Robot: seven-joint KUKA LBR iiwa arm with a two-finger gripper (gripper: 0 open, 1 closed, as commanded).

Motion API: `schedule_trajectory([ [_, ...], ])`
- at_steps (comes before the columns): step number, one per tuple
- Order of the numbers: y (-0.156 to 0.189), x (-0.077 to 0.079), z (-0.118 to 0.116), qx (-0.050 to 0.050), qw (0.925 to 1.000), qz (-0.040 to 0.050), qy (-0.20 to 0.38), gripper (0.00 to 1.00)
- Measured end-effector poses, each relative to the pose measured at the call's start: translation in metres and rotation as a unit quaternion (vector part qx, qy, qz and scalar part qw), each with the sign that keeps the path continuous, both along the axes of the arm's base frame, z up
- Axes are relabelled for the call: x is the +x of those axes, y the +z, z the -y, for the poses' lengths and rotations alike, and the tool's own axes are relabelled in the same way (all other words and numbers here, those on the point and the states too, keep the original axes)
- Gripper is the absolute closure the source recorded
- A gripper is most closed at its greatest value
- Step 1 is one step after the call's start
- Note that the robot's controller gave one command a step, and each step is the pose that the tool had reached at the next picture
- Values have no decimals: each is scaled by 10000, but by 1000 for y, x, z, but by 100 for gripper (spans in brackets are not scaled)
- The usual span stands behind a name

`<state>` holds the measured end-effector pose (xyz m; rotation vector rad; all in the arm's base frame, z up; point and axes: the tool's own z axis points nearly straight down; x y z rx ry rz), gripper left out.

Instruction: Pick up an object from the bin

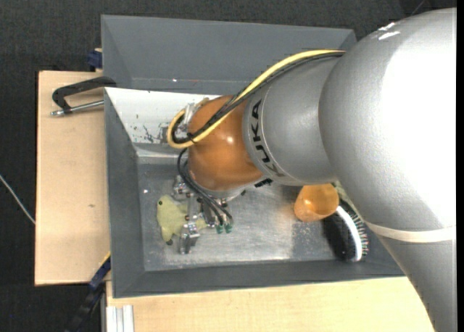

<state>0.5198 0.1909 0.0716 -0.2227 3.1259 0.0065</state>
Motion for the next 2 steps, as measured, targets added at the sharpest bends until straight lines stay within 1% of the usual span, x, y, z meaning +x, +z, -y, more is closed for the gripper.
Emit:
schedule_trajectory([
  [1, 1, 1, 1, 4, 10000, 11, -13, 100],
  [2, 145, 16, 10, -6, 9959, 39, 907, 100],
])
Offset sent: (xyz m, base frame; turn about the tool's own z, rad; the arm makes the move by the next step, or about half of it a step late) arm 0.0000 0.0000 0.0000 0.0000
